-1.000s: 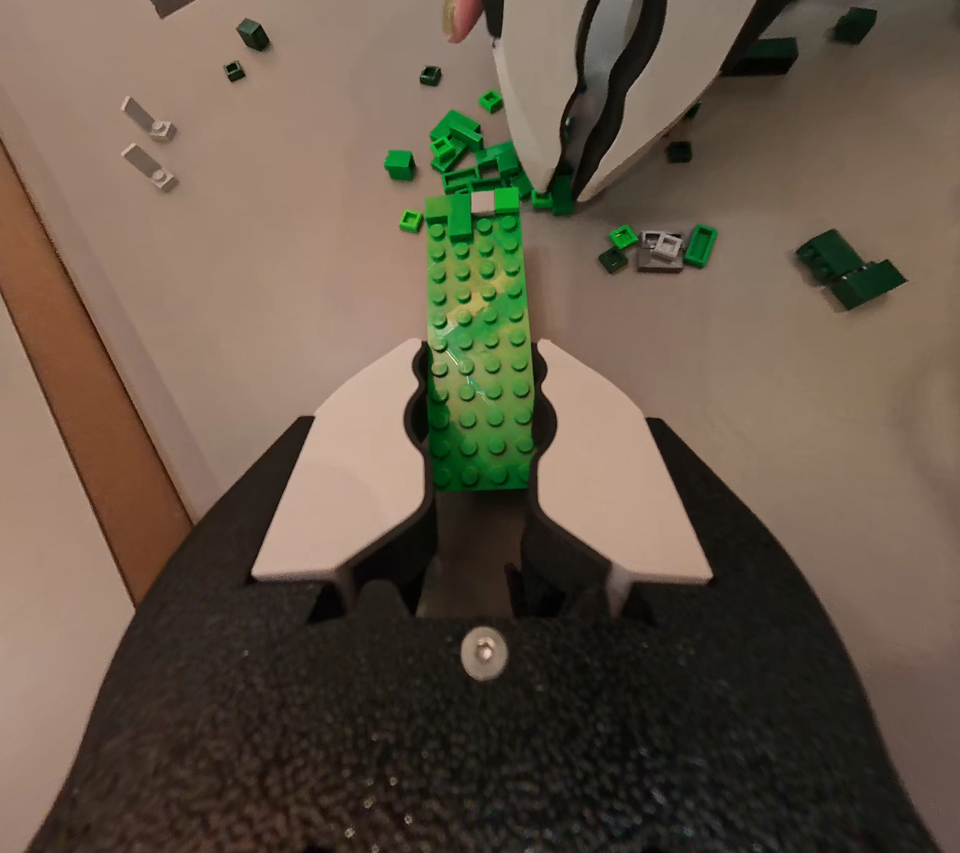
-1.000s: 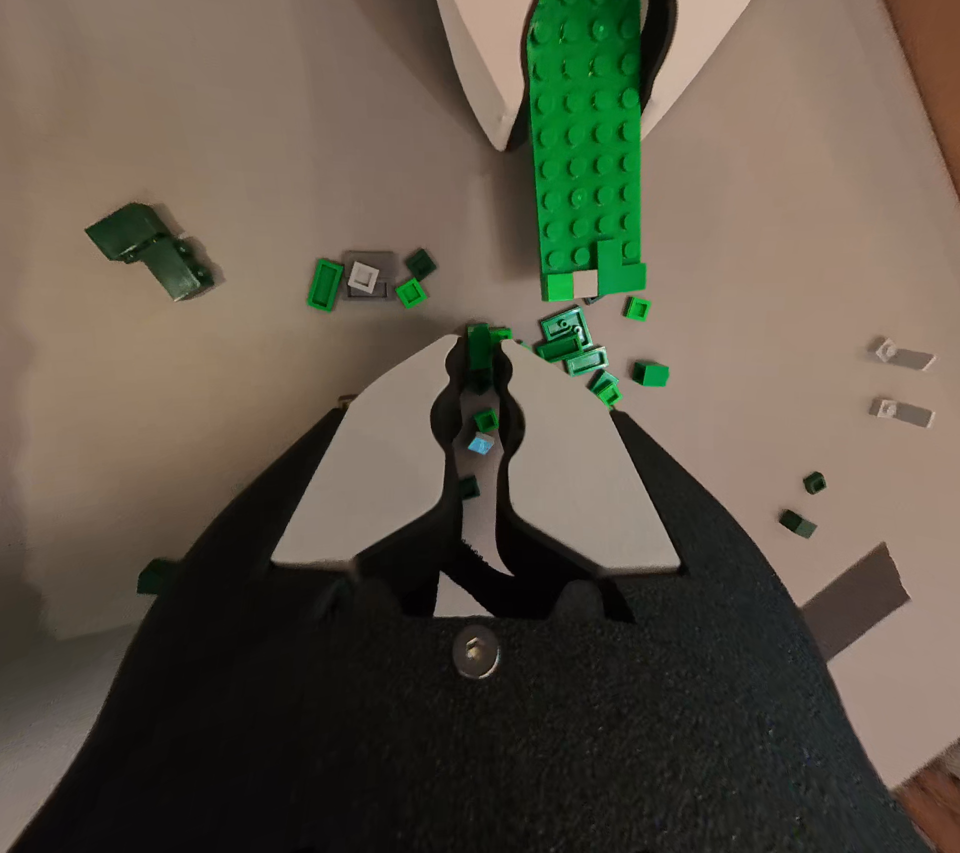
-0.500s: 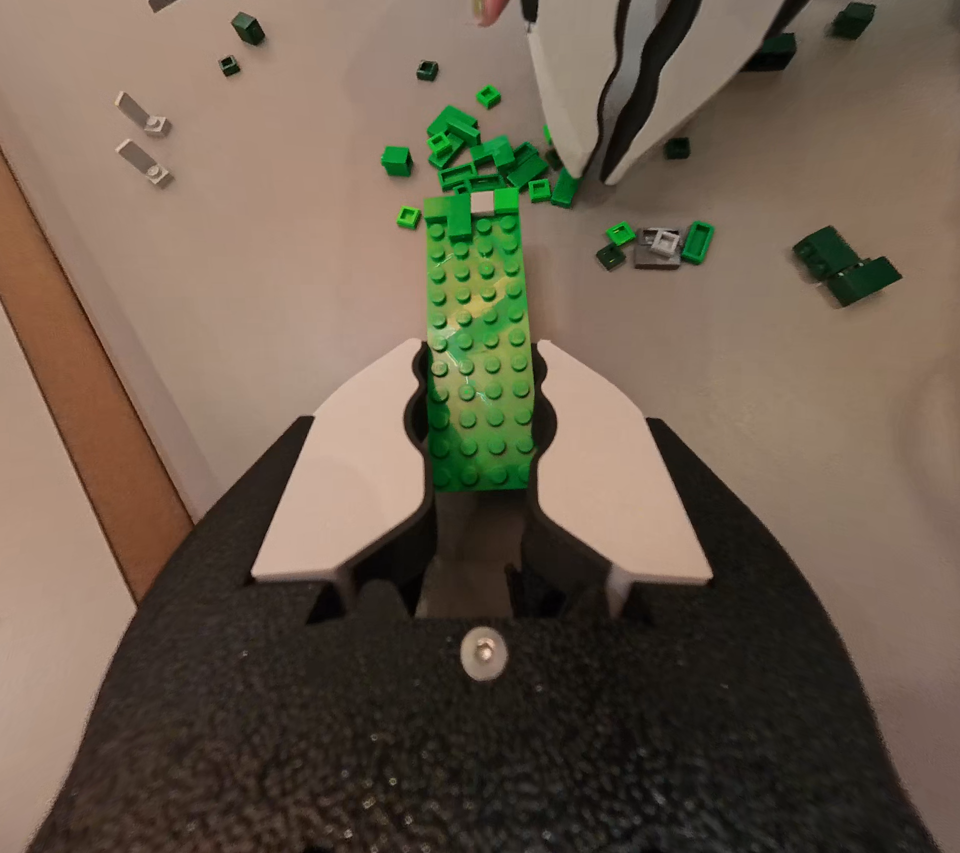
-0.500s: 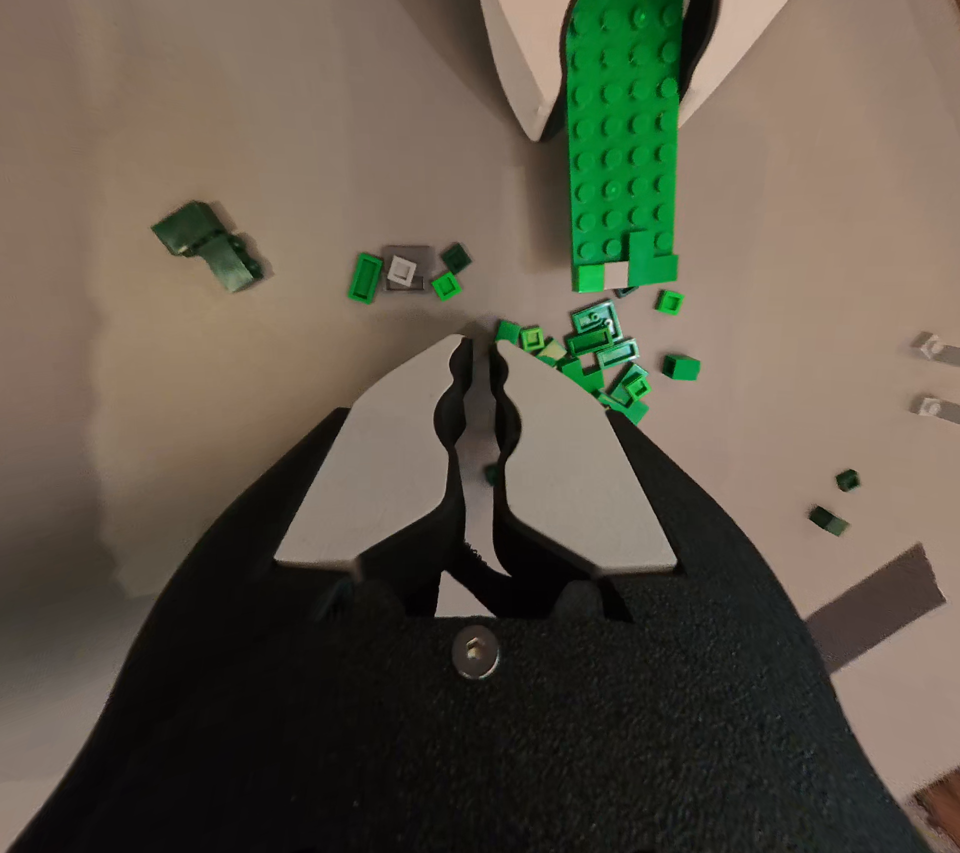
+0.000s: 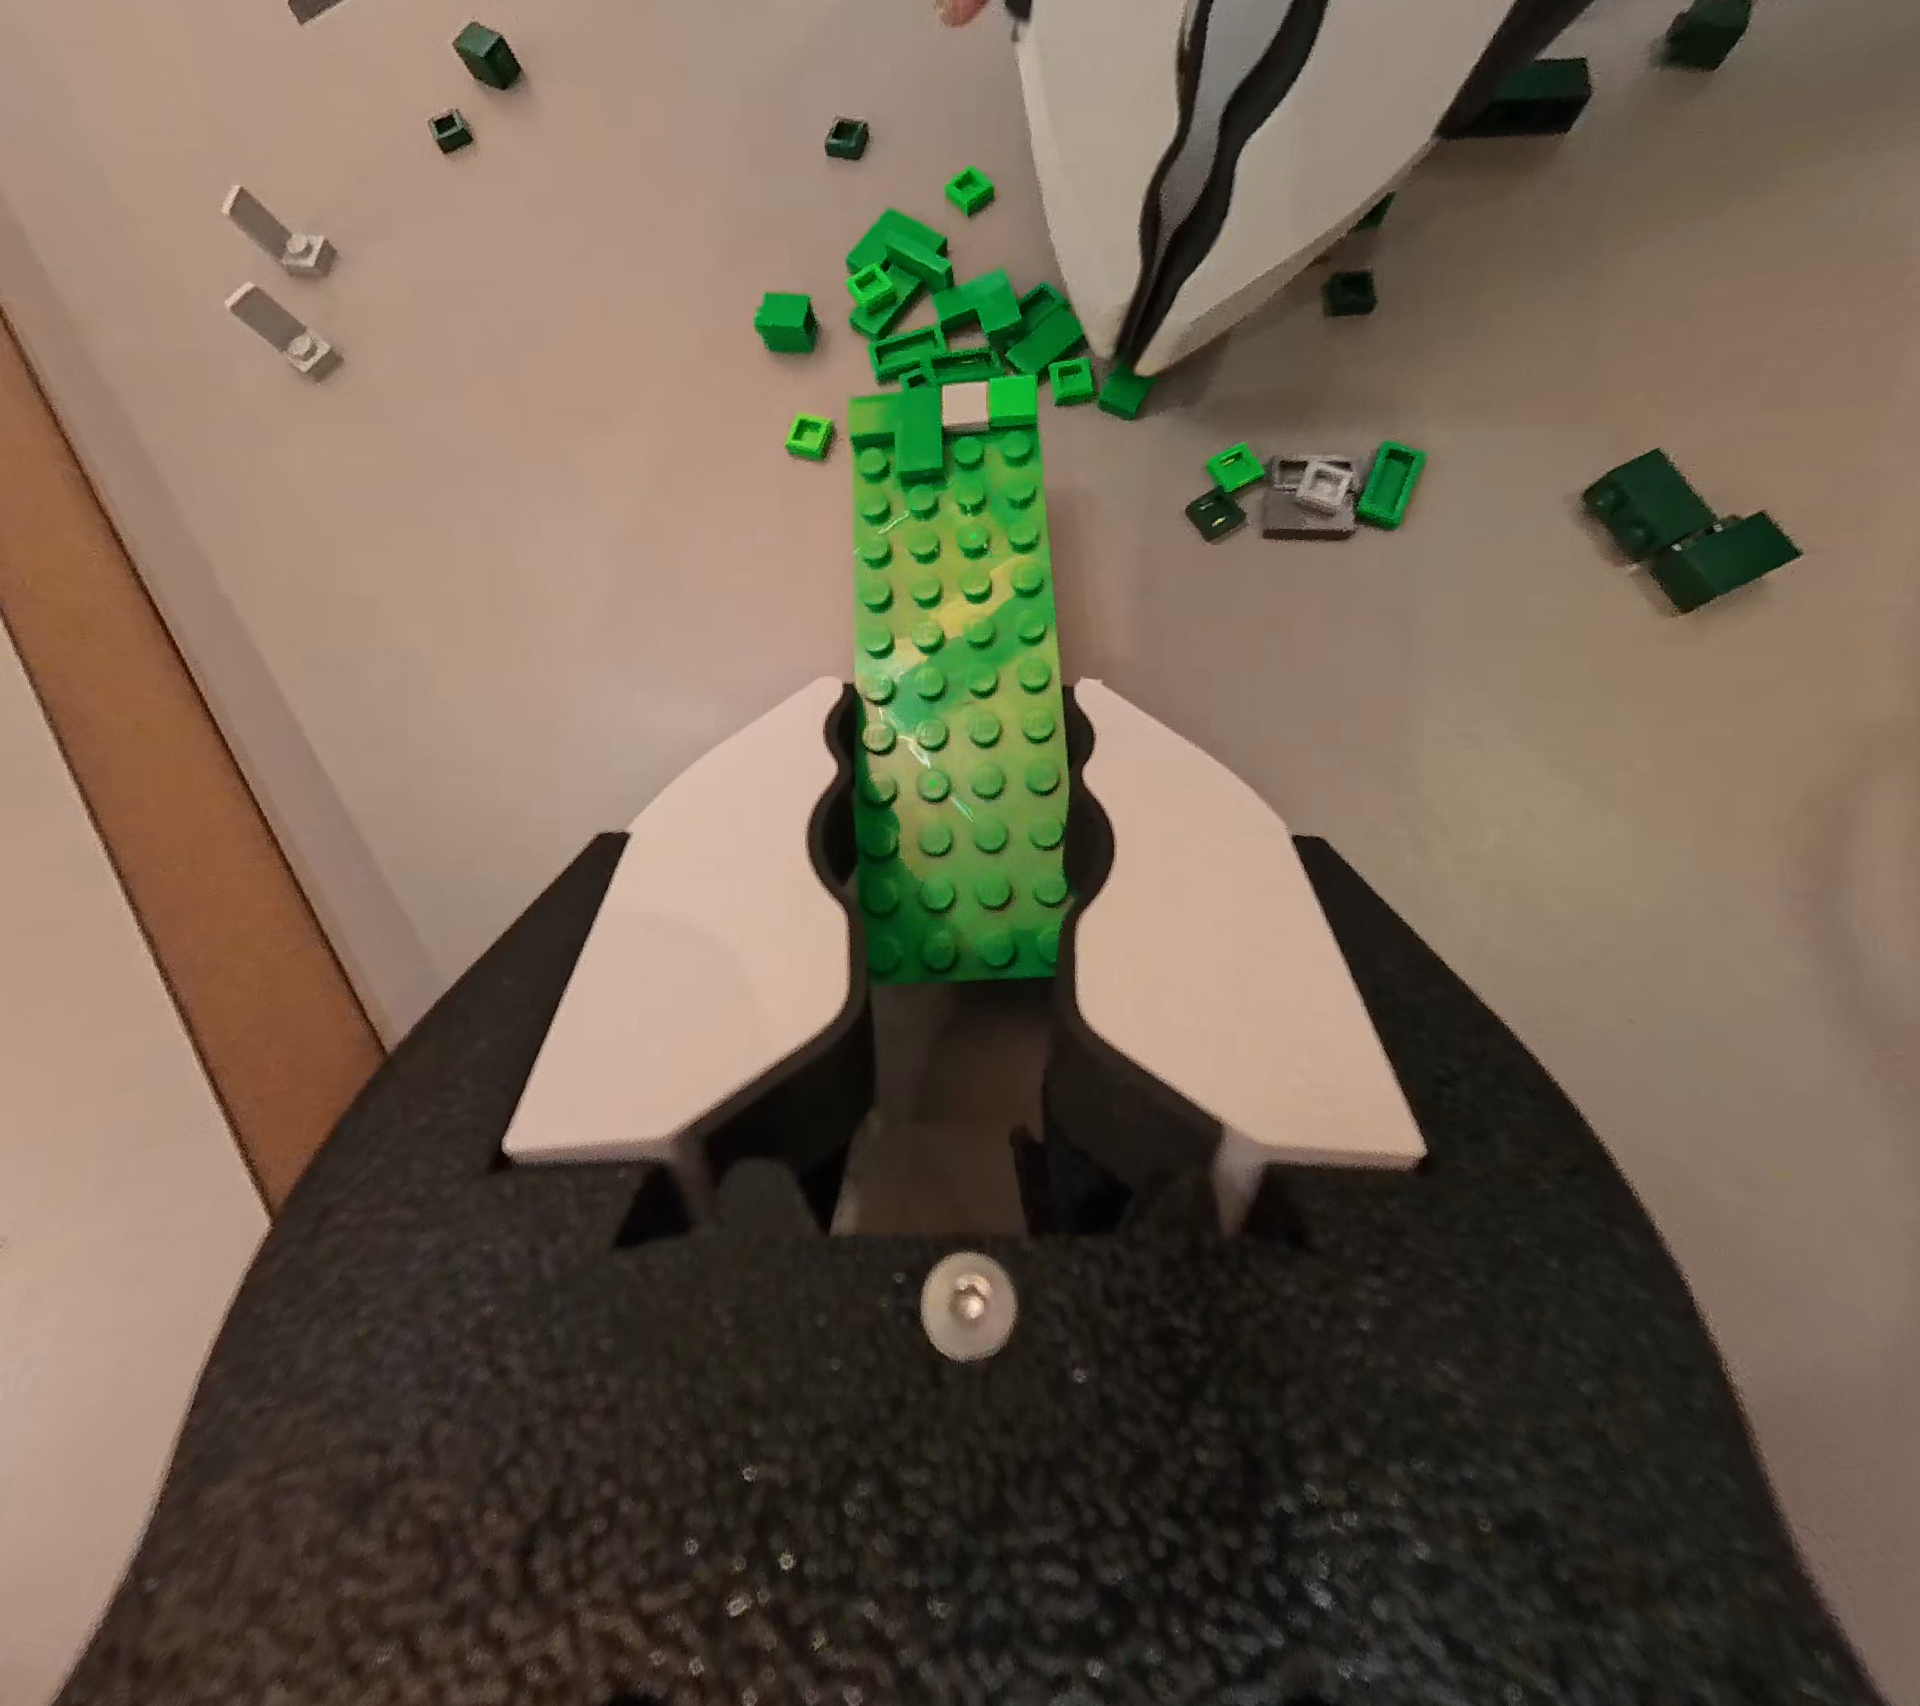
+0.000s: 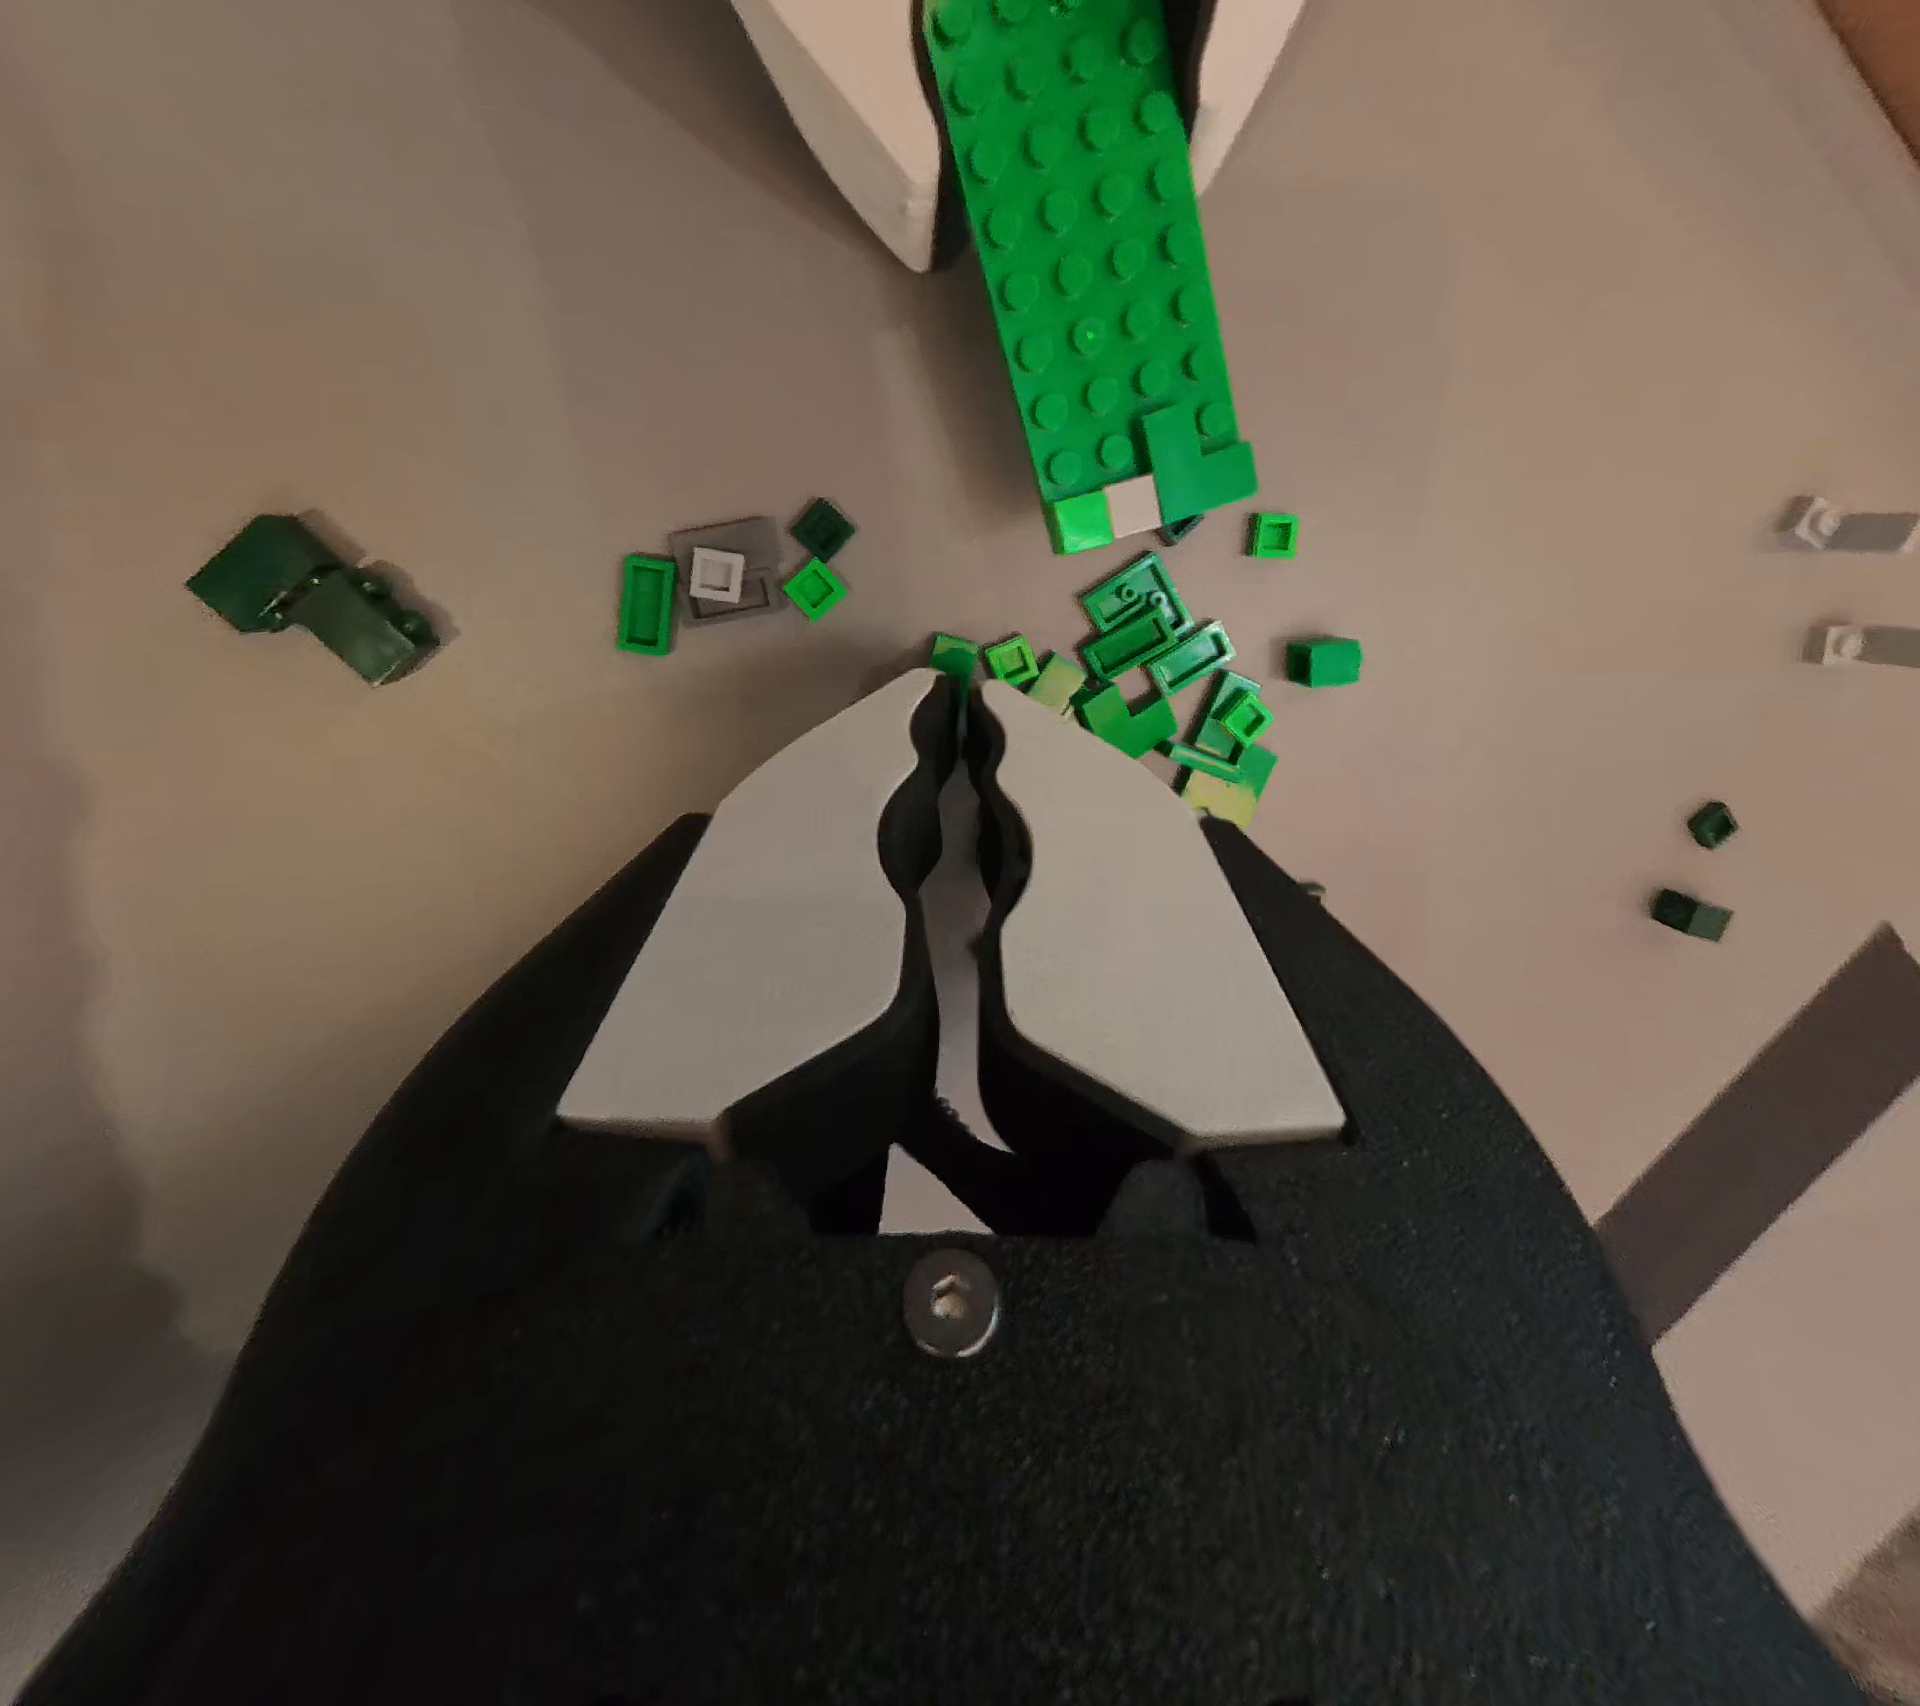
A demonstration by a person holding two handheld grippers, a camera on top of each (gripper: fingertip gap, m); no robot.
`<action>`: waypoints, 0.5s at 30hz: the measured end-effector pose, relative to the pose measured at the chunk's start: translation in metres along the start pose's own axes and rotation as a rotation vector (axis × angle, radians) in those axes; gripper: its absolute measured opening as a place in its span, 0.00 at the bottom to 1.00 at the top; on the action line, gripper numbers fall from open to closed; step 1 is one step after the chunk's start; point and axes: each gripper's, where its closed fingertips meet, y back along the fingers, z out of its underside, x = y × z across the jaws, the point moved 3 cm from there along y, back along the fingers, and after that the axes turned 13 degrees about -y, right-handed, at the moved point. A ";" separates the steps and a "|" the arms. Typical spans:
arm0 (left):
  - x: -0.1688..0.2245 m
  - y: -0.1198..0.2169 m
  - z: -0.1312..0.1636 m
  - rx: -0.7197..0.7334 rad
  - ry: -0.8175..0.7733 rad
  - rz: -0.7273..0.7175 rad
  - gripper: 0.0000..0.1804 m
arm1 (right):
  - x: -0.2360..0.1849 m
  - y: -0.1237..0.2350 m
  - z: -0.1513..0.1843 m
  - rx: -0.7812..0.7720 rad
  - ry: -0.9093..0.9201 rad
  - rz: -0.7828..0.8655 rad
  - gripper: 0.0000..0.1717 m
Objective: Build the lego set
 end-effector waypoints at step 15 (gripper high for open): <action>0.001 0.000 -0.001 -0.003 -0.008 0.003 0.20 | -0.004 -0.002 0.001 0.030 -0.036 -0.034 0.07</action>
